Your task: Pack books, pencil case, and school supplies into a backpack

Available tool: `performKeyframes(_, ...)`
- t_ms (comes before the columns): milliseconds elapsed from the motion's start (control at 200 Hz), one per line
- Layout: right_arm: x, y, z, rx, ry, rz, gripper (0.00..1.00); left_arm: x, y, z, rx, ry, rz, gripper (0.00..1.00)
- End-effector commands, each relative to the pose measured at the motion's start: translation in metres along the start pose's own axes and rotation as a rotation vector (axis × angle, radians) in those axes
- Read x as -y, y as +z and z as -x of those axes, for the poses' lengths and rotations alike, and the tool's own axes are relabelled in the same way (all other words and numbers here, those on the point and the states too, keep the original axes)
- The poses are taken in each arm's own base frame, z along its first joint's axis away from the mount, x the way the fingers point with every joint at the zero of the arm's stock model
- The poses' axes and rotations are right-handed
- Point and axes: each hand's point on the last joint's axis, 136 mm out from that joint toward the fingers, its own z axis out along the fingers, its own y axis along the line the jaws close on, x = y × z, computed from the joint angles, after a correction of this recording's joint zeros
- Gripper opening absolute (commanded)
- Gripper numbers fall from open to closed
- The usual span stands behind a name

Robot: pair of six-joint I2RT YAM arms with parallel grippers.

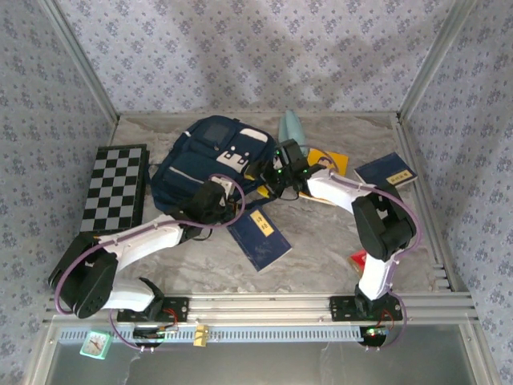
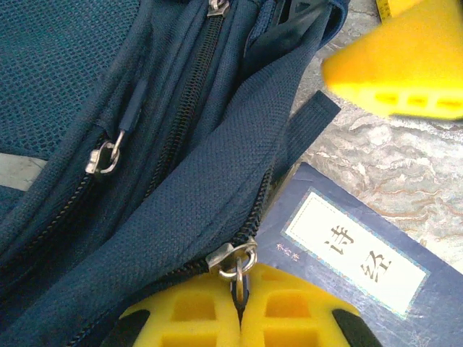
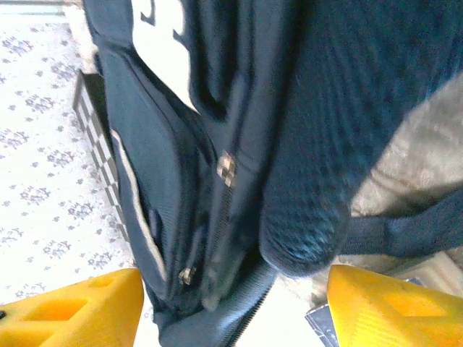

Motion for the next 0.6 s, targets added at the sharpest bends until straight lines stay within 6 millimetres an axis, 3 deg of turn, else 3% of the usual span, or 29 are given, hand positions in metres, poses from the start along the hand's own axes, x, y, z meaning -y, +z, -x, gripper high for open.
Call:
performKeyframes(0,-0.016,0.014,-0.004,0.014,0.023,0.051,0.65,0.024,-0.007,0.039,0.096,0.019,-0.076,0.0)
performKeyframes(45,-0.02,0.018,-0.003,0.022,0.019,0.052,0.63,0.025,-0.006,0.04,0.093,0.017,-0.076,0.0)
performKeyframes(135,-0.011,0.026,0.003,0.042,0.035,0.032,0.51,0.027,-0.007,0.042,0.09,0.018,-0.082,0.0)
performKeyframes(345,-0.007,0.027,0.024,0.075,0.006,0.005,0.12,0.028,-0.01,0.033,0.055,0.019,-0.089,0.0)
performKeyframes(485,-0.013,0.016,0.04,0.066,-0.064,-0.015,0.0,0.02,-0.018,0.011,-0.015,0.018,-0.069,0.0)
performKeyframes(595,-0.015,0.007,0.058,0.056,-0.099,-0.008,0.0,0.006,-0.028,-0.013,-0.057,-0.002,-0.029,0.0)
